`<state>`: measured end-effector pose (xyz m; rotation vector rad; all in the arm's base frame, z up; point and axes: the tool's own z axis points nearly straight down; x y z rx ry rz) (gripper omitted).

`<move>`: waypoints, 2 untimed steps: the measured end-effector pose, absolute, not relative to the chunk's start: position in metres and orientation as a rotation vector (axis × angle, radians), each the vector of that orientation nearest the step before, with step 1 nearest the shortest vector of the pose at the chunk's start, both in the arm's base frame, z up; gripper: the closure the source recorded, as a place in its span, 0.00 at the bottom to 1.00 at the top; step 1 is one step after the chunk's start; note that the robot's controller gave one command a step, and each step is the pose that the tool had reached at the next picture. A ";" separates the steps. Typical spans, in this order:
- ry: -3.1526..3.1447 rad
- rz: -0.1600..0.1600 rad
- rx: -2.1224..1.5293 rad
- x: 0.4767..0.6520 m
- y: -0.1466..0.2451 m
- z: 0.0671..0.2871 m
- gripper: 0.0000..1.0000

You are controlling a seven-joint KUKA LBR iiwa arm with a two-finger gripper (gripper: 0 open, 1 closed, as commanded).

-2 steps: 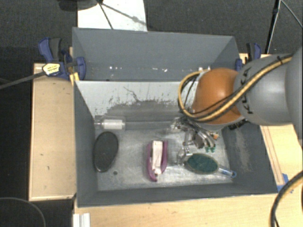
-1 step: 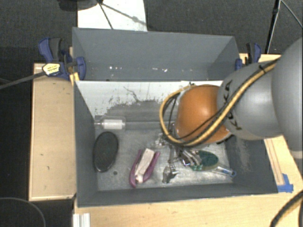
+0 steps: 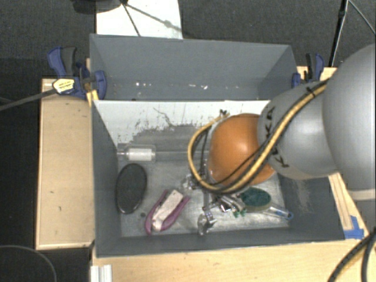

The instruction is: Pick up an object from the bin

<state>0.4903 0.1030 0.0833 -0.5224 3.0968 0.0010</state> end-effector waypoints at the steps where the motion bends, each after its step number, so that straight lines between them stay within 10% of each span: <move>1: 3.098 0.001 -0.514 0.491 0.102 0.084 1.00; 2: 3.083 -0.001 -0.539 0.502 0.087 0.203 1.00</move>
Offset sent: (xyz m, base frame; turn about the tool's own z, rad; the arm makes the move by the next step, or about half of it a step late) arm 0.0000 0.0000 0.0000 0.0000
